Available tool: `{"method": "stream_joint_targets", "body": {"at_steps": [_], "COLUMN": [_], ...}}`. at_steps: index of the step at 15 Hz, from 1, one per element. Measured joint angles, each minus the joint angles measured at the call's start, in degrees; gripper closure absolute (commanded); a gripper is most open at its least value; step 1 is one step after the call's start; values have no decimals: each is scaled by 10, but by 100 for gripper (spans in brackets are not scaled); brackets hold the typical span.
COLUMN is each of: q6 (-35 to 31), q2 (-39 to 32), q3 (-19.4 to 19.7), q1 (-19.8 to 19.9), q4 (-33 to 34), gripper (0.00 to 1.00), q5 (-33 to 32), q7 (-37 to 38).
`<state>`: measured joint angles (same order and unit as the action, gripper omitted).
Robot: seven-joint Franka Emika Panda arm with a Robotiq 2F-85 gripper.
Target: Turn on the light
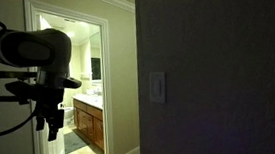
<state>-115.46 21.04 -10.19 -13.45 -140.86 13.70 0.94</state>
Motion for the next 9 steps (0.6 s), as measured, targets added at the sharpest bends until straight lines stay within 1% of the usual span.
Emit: {"method": "stream_joint_targets", "body": {"at_steps": [9], "q6": [0], "q2": [0], "q3": [0], "q1": [5], "q4": [0], "gripper": [0], "q5": [-6], "q7": [1]}}
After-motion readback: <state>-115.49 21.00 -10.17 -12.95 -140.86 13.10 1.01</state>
